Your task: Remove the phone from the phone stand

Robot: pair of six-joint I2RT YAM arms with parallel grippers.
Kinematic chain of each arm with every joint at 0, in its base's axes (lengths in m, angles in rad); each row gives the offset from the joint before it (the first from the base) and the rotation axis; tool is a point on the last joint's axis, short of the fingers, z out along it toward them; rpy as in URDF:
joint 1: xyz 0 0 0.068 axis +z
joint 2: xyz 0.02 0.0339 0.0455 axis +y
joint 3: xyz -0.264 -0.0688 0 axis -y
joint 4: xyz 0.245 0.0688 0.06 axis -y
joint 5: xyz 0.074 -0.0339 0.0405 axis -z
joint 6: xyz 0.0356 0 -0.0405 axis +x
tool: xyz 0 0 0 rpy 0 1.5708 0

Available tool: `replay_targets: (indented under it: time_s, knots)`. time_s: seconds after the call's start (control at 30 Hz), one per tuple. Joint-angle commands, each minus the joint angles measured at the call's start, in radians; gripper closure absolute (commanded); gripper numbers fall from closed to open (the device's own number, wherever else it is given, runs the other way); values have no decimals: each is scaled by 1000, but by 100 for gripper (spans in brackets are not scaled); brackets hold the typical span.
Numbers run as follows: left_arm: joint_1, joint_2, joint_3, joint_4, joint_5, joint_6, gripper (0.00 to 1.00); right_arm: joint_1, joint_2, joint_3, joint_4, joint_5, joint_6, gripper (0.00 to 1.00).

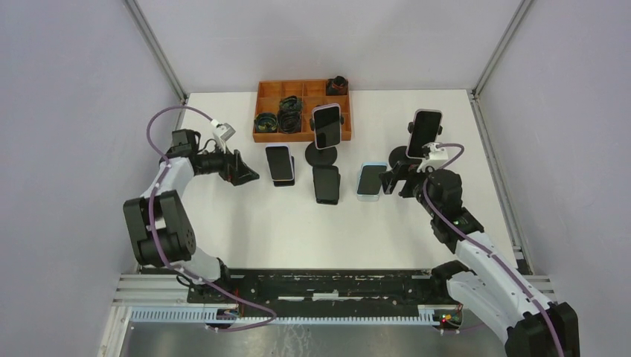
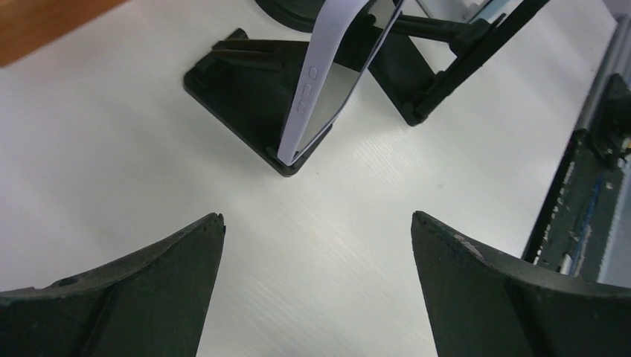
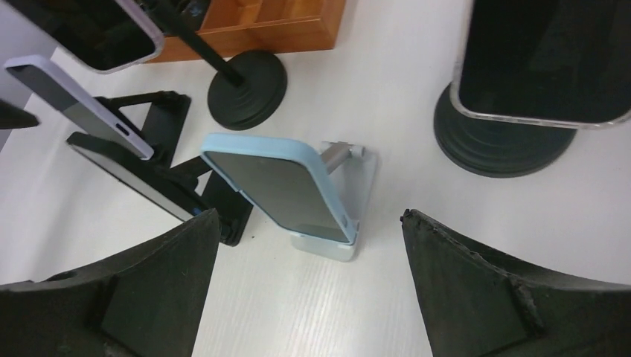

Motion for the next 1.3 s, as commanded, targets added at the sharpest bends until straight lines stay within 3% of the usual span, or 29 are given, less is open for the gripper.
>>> replay_targets:
  time_s: [0.0,0.2,0.47,0.57,0.73,0.93,1.07,1.27]
  knots:
    - [-24,134,87,-117,118,175,0,52,-33,39,-14,-30,-46,2]
    - [-64,315,177,-188,145,264,0,130,-61,39,-13,-32,-84,2]
    - [-107,431,255,-183,160,288,0,207,-59,64,-23,-23,-114,2]
    - [-134,445,257,-103,127,207,0,231,-49,71,-20,-10,-124,2]
    - [-172,415,193,197,59,-20,0,260,-30,82,-15,0,-131,2]
    - [-199,445,219,184,81,-30,1,273,-15,93,-10,-25,-129,2]
    - [-203,452,235,130,102,22,14,278,-10,97,-13,-39,-132,2]
    - [-203,414,224,69,99,84,54,283,-2,101,-14,-55,-135,2]
